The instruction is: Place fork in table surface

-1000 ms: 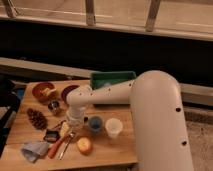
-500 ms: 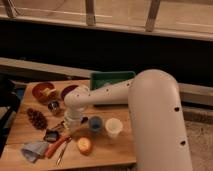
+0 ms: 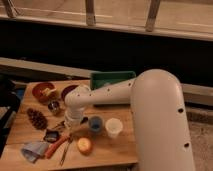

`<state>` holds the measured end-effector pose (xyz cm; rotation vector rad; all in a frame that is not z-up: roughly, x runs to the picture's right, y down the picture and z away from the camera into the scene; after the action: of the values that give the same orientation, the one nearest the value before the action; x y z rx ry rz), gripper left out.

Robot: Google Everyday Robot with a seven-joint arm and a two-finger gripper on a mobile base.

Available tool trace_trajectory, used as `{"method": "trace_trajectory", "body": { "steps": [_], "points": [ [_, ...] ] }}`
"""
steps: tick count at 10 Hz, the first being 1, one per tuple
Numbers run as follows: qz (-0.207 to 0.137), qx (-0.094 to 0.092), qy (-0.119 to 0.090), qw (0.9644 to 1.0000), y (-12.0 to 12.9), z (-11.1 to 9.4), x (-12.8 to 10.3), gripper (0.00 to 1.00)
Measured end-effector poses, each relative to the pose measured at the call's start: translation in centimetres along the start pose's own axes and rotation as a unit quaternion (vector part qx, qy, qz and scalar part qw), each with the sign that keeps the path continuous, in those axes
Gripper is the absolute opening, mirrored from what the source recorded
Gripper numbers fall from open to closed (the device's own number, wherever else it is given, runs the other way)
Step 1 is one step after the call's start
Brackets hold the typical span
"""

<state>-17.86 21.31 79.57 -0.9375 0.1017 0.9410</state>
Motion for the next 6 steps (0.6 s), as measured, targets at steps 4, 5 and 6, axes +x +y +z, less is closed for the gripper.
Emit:
{"method": "trace_trajectory", "body": {
  "steps": [4, 5, 6],
  "points": [
    [0.007, 0.043, -0.033, 0.9985, -0.7, -6.8, -0.3, 0.00],
    [0.008, 0.058, -0.042, 0.9974, -0.8, -8.7, -0.5, 0.00],
    [0.010, 0.074, -0.051, 0.9959, -0.9, -10.4, -0.5, 0.00]
  ]
}}
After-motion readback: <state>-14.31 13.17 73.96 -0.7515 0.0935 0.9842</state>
